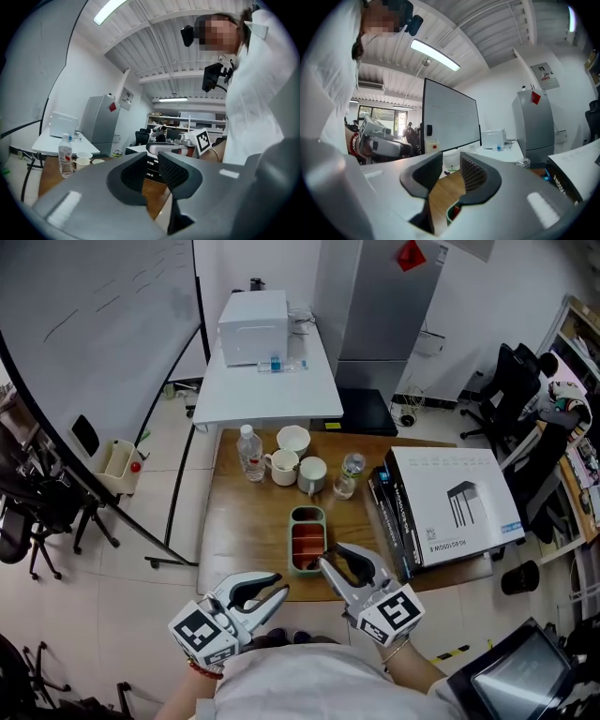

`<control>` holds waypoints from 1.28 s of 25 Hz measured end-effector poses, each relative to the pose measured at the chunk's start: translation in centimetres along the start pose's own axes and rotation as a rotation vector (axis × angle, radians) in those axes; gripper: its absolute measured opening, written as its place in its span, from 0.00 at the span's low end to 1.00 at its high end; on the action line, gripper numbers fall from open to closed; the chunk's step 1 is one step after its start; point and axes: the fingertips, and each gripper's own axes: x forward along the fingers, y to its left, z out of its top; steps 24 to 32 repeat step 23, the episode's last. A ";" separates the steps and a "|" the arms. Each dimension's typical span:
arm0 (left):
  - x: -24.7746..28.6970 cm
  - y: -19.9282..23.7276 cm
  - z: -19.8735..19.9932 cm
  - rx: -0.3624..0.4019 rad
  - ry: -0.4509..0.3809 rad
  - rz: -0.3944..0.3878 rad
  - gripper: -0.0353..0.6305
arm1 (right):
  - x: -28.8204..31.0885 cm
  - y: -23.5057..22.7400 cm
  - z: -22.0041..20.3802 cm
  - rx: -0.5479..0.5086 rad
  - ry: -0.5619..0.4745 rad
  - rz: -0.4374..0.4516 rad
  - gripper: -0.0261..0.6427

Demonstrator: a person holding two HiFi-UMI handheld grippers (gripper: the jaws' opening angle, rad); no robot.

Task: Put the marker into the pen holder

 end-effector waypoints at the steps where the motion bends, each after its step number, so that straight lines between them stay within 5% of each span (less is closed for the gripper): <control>1: 0.4 -0.8 -0.3 0.007 0.008 -0.017 0.17 | -0.1 0.2 0.5 -0.008 -0.004 0.003 0.20; 9: 0.2 -1.6 -2.1 -0.045 0.035 -0.015 0.17 | -0.3 0.5 -1.0 0.037 0.022 -0.005 0.20; 16: -0.6 -1.9 -3.5 -0.087 0.063 -0.001 0.17 | 1.2 4.2 -1.7 0.039 0.039 0.106 0.20; 23: -1.5 0.0 -3.1 -0.165 0.022 0.075 0.17 | 0.7 3.5 -2.1 0.102 0.037 0.064 0.19; 32: -1.5 0.0 -3.1 -0.165 0.022 0.075 0.17 | 0.7 3.5 -2.1 0.102 0.037 0.064 0.19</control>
